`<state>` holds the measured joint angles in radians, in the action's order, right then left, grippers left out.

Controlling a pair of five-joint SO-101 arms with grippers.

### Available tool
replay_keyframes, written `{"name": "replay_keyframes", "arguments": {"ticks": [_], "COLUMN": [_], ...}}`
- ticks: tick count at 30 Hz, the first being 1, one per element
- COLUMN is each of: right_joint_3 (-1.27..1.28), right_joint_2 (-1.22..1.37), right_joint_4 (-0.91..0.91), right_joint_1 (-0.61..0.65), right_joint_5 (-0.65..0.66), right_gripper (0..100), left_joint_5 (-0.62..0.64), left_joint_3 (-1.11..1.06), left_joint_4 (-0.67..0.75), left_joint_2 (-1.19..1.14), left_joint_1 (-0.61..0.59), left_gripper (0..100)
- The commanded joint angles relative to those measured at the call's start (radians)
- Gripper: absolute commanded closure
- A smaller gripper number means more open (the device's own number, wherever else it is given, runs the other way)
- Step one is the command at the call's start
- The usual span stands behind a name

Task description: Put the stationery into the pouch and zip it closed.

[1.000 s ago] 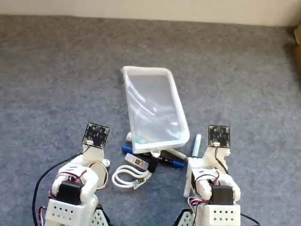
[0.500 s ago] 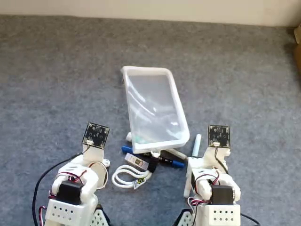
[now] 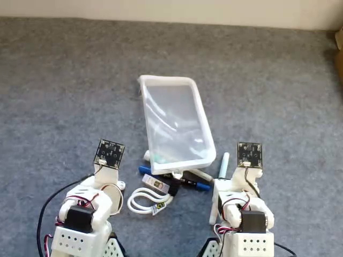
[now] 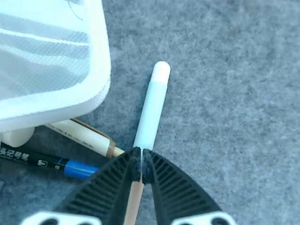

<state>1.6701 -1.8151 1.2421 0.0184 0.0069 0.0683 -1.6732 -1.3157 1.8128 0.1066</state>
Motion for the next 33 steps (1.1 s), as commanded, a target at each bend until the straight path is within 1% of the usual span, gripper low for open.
{"name": "replay_keyframes", "arguments": {"ticks": [1,27,30,33], "right_joint_3": [0.143,0.143,0.070,-0.088], "right_joint_2": [-0.008,-0.008,-0.008,-0.007], "right_joint_4": [0.004,0.001,-0.001,0.002], "right_joint_1": [-0.005,-0.005,-0.002,-0.005], "right_joint_5": [-0.008,-0.008,-0.006,-0.012], "right_gripper": [98.4,98.4,98.4,98.4], "left_joint_5": [0.005,0.005,0.005,0.005], "left_joint_3": [-0.022,-0.022,-0.022,-0.022], "left_joint_4": [-0.005,-0.005,-0.005,-0.005], "left_joint_2": [0.013,0.013,0.013,0.013], "left_joint_1": [-0.008,-0.008,-0.008,-0.008], "left_gripper": [97,97,97,97]}}
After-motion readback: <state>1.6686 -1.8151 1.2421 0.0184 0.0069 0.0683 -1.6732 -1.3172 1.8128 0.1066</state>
